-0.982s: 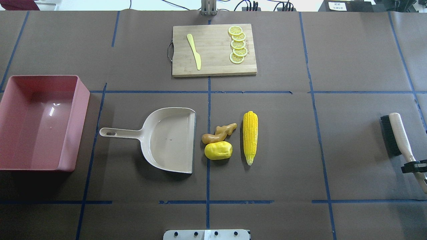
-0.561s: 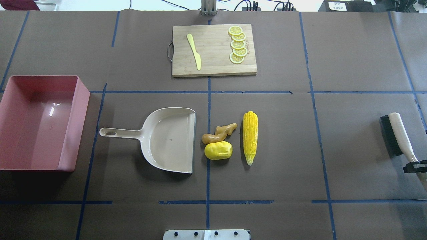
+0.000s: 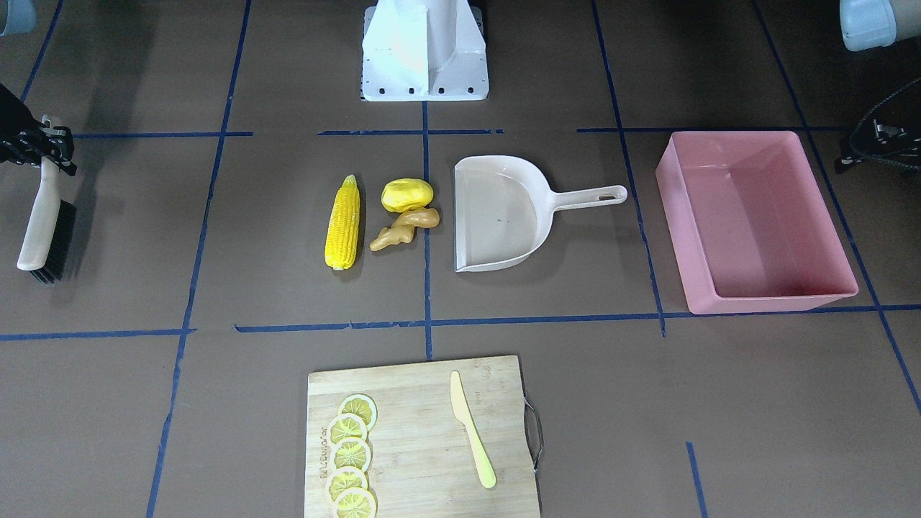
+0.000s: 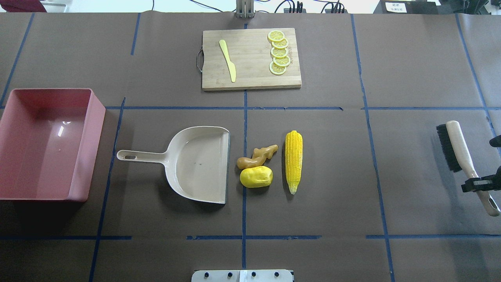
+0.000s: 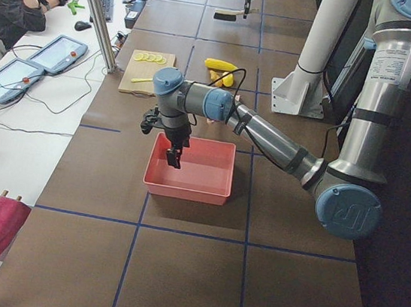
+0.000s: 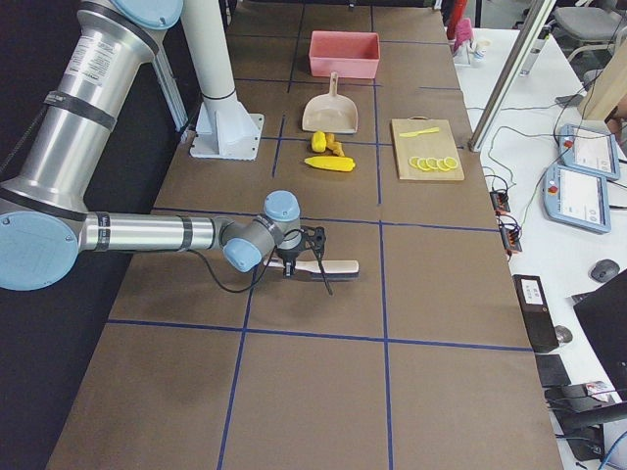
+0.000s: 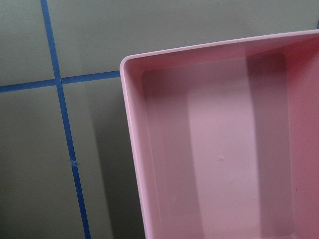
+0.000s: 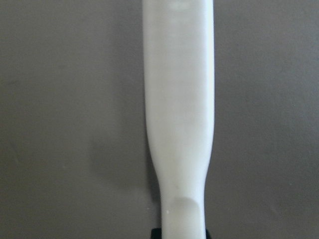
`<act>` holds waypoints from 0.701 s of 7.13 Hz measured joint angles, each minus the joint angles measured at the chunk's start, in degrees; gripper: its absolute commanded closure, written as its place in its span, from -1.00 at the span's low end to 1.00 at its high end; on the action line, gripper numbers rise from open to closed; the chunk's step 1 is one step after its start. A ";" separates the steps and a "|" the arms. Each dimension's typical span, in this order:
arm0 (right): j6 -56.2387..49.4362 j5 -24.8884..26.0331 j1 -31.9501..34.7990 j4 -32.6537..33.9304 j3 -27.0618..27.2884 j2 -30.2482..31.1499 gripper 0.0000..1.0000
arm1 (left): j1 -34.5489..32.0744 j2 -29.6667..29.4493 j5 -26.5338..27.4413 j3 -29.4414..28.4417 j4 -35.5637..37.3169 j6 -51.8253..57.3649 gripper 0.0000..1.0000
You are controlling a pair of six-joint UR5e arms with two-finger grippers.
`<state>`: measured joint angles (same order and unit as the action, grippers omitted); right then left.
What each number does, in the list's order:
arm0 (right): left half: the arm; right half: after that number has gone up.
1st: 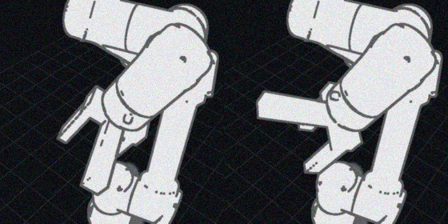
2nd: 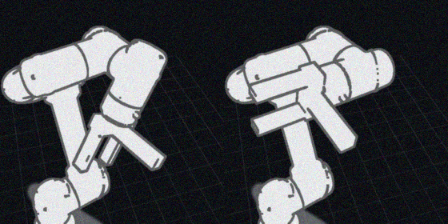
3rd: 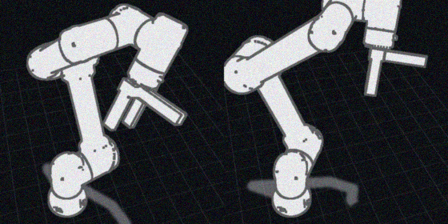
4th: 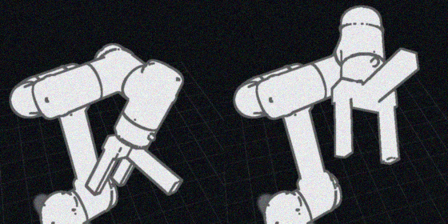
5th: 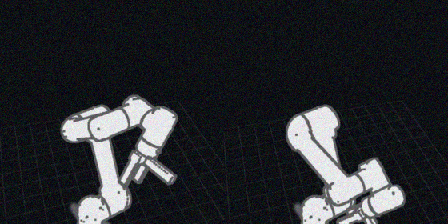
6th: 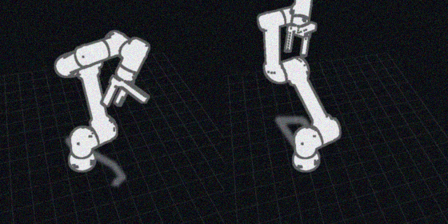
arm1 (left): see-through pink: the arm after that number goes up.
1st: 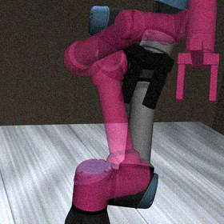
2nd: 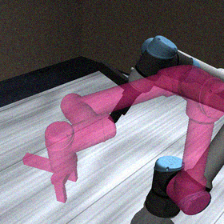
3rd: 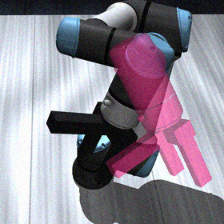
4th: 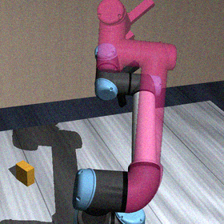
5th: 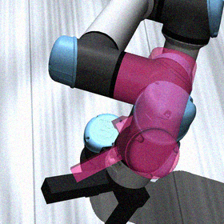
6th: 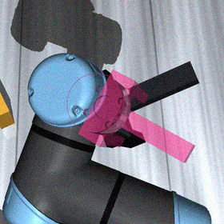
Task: Sweep and dump trash into bin
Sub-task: 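Grasp the white handle of the brush with the right gripper, then reach the left gripper to the beige dustpan's rim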
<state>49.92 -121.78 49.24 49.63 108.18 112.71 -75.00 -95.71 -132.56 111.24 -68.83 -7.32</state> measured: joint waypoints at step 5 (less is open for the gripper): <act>0.45 0.49 -0.10 5.08 2.31 -4.35 1.00 | 0.23 -4.26 -0.57 3.47 -1.45 -0.41 -1.00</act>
<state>50.37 -121.29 49.14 54.71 110.49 108.37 -74.77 -99.97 -133.13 114.71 -70.27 -7.74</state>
